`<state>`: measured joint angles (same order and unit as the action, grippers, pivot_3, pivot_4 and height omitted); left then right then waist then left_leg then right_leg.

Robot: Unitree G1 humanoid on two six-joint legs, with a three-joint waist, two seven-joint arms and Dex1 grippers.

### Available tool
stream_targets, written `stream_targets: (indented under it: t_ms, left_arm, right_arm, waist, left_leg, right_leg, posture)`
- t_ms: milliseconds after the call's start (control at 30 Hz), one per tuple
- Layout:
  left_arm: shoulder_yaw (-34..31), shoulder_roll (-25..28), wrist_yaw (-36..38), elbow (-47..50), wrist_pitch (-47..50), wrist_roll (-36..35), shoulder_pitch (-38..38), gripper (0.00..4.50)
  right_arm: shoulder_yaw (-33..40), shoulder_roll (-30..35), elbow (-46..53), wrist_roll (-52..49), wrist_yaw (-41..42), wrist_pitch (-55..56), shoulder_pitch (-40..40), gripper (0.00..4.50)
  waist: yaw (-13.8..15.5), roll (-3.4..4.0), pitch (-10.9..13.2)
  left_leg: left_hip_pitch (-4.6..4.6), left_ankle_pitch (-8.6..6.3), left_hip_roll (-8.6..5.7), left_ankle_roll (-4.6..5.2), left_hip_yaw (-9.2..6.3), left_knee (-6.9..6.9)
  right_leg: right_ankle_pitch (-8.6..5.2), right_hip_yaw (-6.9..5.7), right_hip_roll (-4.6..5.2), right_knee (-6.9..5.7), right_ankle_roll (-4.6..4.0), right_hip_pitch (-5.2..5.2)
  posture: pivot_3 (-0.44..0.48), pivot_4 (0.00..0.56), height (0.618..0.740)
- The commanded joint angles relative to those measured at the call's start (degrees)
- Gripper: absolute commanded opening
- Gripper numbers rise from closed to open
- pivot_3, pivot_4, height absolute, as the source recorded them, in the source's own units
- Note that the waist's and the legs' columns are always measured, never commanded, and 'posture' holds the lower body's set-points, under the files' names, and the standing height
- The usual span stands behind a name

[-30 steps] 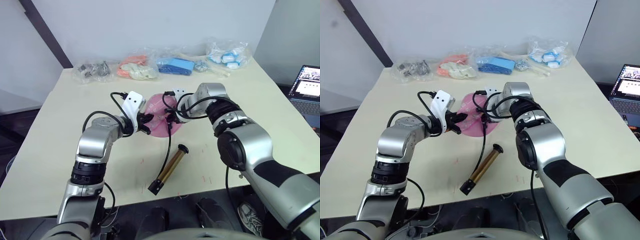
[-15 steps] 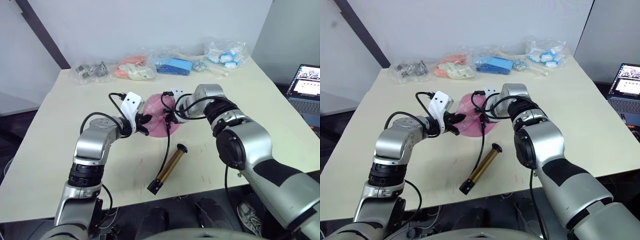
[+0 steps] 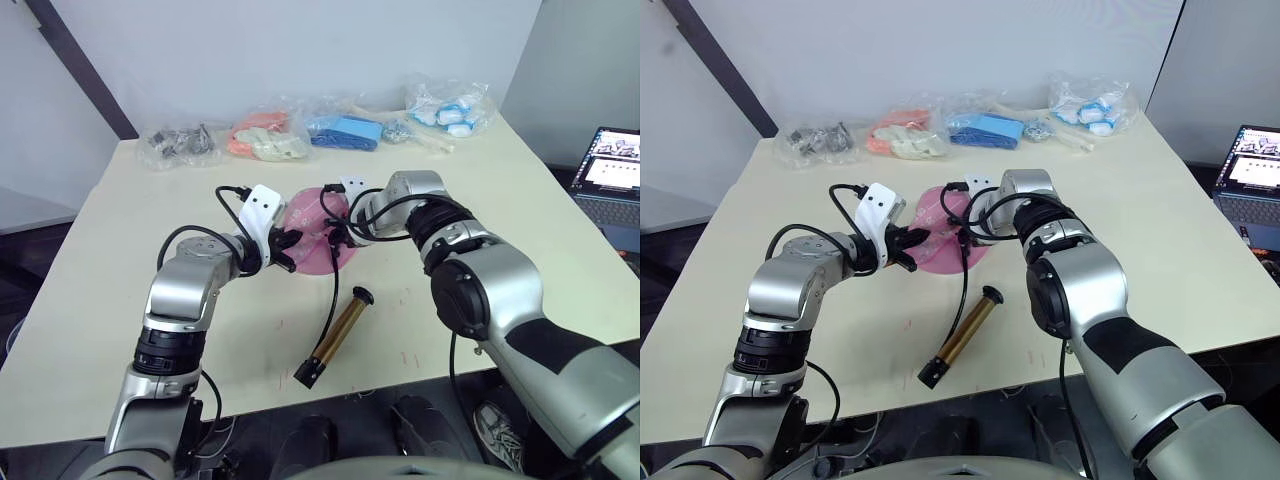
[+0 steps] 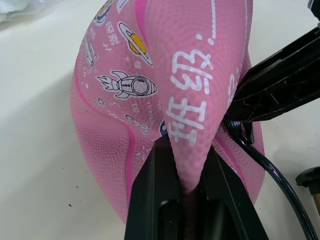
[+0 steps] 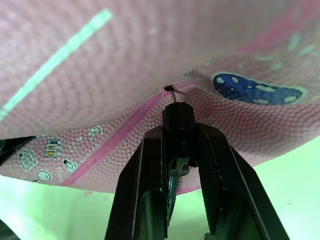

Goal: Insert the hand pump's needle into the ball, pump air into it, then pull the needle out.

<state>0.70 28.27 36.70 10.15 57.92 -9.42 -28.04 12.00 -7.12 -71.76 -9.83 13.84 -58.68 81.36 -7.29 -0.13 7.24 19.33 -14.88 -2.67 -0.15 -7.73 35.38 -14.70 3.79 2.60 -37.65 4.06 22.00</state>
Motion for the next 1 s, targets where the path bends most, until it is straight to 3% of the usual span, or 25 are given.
stream_targets:
  t_ms: [33, 167, 367, 700, 1000]
  left_arm:
    - [11.20, -2.43, 12.05, 0.77, -0.47, -7.68, 0.72, 0.06]
    - [10.68, -1.65, 12.89, -1.31, -2.16, -6.78, -0.11, 0.06]
    - [11.41, -0.25, 15.35, -3.70, -5.66, -5.24, -1.13, 0.06]
    - [12.47, 1.08, 20.03, -5.46, -9.97, -4.46, -1.98, 0.06]
    - [11.93, 0.36, 19.81, -8.26, -11.87, -3.38, -2.85, 0.06]
  right_arm:
    - [-2.36, -3.29, 5.64, -0.44, 4.28, 4.58, 0.13, 0.29]
    - [-5.08, -2.11, 9.61, 0.20, 6.93, 1.34, -1.55, 0.29]
    - [-10.14, -1.02, 23.99, -0.72, 10.06, -10.00, -7.48, 0.29]
    - [-11.04, -0.11, 39.78, -1.74, 8.52, -20.42, -13.13, 0.29]
    - [-11.18, 0.38, 44.20, -1.19, 7.70, -21.21, -16.00, 0.29]
  waist:
    - [0.00, -0.01, 0.03]
    - [0.04, 0.00, 0.11]
    - [0.50, 0.08, 0.19]
    - [1.85, 0.00, 0.46]
    - [2.44, 0.01, 0.48]
  left_leg:
    - [0.00, 0.00, 0.00, 0.00, -0.01, 0.00]
    - [0.02, 0.00, 0.01, -0.01, -0.03, -0.03]
    - [0.36, 0.14, 0.05, -0.25, -0.21, -0.03]
    - [0.73, 0.19, 0.00, -0.33, -0.20, -0.12]
    - [1.42, 0.22, -0.19, -0.36, -0.23, -0.07]
  right_leg:
    - [0.00, -0.01, 0.00, 0.00, 0.00, 0.01]
    - [-0.01, -0.01, -0.01, 0.01, 0.00, 0.03]
    - [-0.01, -0.11, 0.03, 0.06, -0.02, 0.25]
    - [0.13, -0.12, 0.14, 0.04, -0.24, 0.71]
    - [0.23, -0.14, 0.40, -0.02, -0.39, 1.34]
  posture:
    - [0.000, 0.150, 0.736]
    - [0.000, 0.150, 0.736]
    - [0.000, 0.150, 0.736]
    - [0.000, 0.150, 0.736]
    - [0.000, 0.150, 0.736]
